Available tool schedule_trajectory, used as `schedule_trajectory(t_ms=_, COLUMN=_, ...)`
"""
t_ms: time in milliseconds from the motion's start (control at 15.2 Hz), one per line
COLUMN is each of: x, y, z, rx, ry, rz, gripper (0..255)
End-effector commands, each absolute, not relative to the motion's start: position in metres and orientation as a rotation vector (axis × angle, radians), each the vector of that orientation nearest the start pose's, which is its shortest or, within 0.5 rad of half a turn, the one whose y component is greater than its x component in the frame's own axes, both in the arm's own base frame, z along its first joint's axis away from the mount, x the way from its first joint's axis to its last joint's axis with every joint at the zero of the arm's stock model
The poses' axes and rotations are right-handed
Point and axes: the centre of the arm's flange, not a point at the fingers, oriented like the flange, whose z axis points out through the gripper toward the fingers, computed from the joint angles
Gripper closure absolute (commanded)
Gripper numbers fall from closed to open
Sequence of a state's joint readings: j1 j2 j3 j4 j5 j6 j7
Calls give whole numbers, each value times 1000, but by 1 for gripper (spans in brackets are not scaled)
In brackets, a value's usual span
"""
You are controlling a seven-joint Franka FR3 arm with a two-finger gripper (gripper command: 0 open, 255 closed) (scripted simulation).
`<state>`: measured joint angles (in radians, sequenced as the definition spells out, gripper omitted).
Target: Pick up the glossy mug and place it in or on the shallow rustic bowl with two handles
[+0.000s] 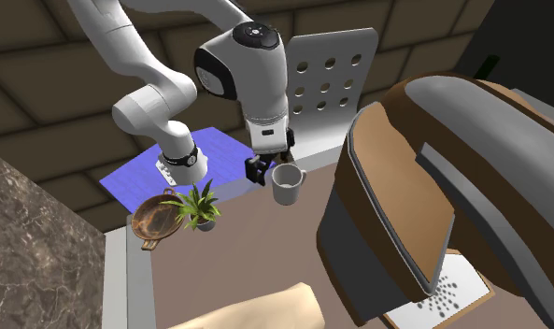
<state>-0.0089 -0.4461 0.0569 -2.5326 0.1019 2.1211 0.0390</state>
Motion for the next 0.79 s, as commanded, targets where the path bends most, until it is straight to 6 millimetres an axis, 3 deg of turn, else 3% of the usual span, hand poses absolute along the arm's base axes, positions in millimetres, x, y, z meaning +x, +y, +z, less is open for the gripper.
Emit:
schedule_trajectory(t_ms=0, x=413, y=28, z=407, rx=-3080, ry=84, rz=-42, gripper=0)
schedule_trajectory(t_ms=594, x=421, y=32, z=352, rx=-3084, ry=90, rz=-35, gripper=0)
schedule_trajectory(t_ms=726, x=421, y=32, z=352, rx=-3084, ry=90, rz=-35, gripper=0)
